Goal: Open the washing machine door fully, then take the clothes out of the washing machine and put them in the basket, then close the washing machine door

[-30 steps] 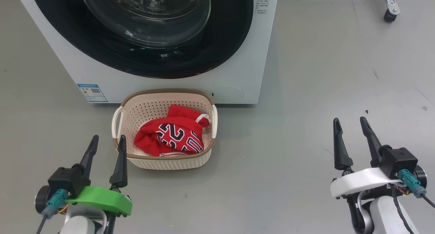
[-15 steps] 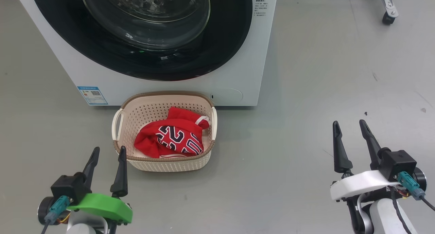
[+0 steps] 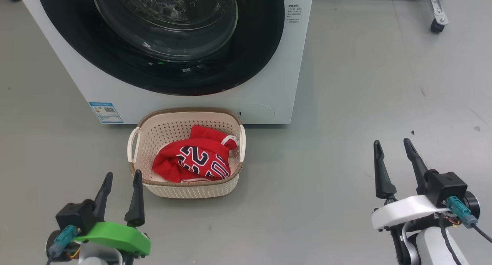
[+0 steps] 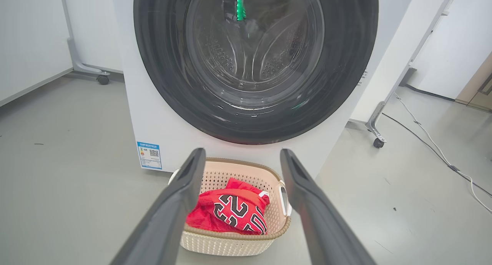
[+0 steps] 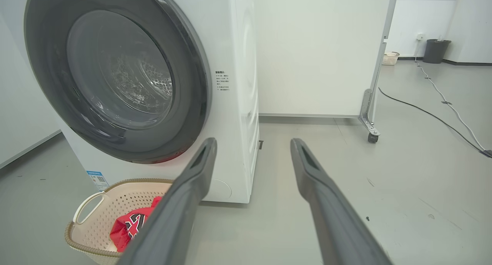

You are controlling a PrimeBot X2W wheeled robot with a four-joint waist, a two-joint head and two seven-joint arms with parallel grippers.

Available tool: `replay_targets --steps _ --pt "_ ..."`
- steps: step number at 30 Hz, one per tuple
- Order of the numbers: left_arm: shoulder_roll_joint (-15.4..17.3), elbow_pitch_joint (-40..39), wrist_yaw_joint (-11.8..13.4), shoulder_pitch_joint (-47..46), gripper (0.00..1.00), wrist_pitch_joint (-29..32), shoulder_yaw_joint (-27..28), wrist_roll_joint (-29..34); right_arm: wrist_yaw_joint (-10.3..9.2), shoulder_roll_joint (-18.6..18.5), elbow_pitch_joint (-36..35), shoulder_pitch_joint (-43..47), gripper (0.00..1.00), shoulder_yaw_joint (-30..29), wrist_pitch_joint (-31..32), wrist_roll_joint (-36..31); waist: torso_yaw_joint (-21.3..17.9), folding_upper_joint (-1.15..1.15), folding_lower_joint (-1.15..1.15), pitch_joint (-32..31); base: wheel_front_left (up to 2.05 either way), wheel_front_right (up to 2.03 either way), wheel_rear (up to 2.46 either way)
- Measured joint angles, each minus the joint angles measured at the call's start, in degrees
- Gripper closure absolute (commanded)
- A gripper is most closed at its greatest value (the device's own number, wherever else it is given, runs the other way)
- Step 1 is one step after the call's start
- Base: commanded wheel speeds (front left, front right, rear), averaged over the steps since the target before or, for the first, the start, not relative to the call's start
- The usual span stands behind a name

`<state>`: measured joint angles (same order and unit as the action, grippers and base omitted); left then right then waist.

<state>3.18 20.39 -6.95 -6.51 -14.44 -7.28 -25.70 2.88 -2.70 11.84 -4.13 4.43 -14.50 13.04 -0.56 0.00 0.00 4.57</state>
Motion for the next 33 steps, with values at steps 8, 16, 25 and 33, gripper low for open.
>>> replay_targets --steps 8,16,25,33 --pt "-0.02 0.49 0.00 0.64 0.00 0.00 -0.14 -0.43 0.01 0.04 0.20 0.07 0.00 0.18 0.00 -0.02 -0.15 0.00 0.00 -0.81 0.00 0.00 0.00" --pt "-0.01 0.48 0.00 0.66 0.00 0.00 -0.12 -0.87 0.02 0.07 0.24 0.27 0.00 0.26 0.00 -0.08 -0.19 0.00 0.00 -1.01 0.00 0.00 0.00" --pt "0.00 0.46 0.00 0.68 1.00 0.00 -0.05 -1.30 0.02 0.09 0.25 0.63 1.00 0.23 0.00 -0.08 -0.13 0.00 0.00 -1.23 0.00 0.00 0.00" --pt "-0.86 3.11 0.08 2.32 1.00 0.42 -0.25 -2.07 0.02 0.90 3.25 3.05 1.00 0.24 0.08 1.01 -0.12 0.00 0.00 -1.30 0.00 0.00 0.00"
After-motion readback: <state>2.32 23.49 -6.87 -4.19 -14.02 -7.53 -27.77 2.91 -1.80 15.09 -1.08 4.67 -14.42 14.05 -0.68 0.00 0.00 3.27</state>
